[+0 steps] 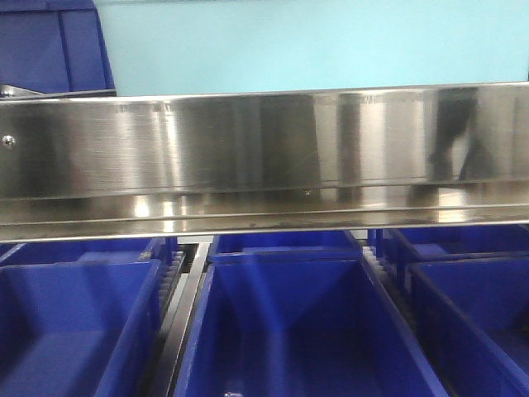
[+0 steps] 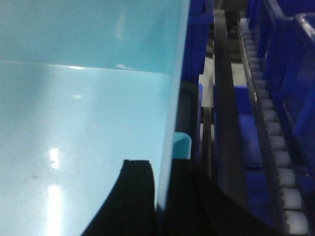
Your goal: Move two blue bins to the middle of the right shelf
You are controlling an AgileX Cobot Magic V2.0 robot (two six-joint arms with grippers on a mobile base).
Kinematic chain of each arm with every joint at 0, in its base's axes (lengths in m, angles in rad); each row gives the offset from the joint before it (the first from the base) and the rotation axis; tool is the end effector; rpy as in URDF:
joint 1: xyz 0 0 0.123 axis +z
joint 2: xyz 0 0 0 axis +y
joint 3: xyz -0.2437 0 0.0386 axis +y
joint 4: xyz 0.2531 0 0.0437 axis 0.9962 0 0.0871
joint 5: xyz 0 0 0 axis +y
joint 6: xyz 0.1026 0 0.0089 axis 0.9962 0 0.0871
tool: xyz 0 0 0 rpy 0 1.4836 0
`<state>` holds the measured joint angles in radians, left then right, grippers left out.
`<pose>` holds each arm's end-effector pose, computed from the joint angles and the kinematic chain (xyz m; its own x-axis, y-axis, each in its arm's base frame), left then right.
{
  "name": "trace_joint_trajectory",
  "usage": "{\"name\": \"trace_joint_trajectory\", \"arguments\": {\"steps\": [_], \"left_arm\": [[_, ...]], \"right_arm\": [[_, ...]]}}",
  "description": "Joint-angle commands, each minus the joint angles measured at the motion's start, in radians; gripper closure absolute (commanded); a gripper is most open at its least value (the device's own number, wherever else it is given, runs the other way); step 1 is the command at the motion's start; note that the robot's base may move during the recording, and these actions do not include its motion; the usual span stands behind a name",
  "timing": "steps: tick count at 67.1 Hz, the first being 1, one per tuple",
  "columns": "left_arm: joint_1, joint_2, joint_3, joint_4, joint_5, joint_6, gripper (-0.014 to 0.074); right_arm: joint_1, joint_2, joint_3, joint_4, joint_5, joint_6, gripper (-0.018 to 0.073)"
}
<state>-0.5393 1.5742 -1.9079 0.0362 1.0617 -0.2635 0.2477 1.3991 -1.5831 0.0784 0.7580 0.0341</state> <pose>0.2992 -0.1753 0.4292 -0.6170 0.0858 -0.7823 0.3520 0.9192 -0.1768 0.3168 0.0858 0.4110 -0.4768 -0.0269 -0.8786 -0.2487 0.9628 0.1055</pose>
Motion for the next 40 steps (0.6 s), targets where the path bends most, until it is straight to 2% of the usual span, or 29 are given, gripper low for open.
{"name": "trace_joint_trajectory", "arguments": {"steps": [1,26,31,36,40], "left_arm": [[-0.006,0.002,-0.010,-0.053,-0.009,0.009,0.0707],[-0.006,0.057,-0.010,-0.067,0.022,0.009,0.0706],[-0.006,0.057,-0.010,-0.067,0.022,0.009,0.0681],[-0.006,0.057,-0.010,-0.067,0.026,0.009,0.0594],[-0.006,0.057,-0.010,-0.067,0.031,0.009,0.0468]], "right_arm": [[-0.010,0.013,-0.011,-0.030,-0.046,-0.021,0.0711],[-0.010,0.026,-0.011,-0.078,-0.016,-0.025,0.0711],[-0.010,0.026,-0.011,-0.078,0.000,-0.025,0.0701],[-0.010,0.026,-0.011,-0.078,0.023,-0.025,0.0625],[-0.010,0.026,-0.011,-0.078,0.043,-0.025,0.0482]]}}
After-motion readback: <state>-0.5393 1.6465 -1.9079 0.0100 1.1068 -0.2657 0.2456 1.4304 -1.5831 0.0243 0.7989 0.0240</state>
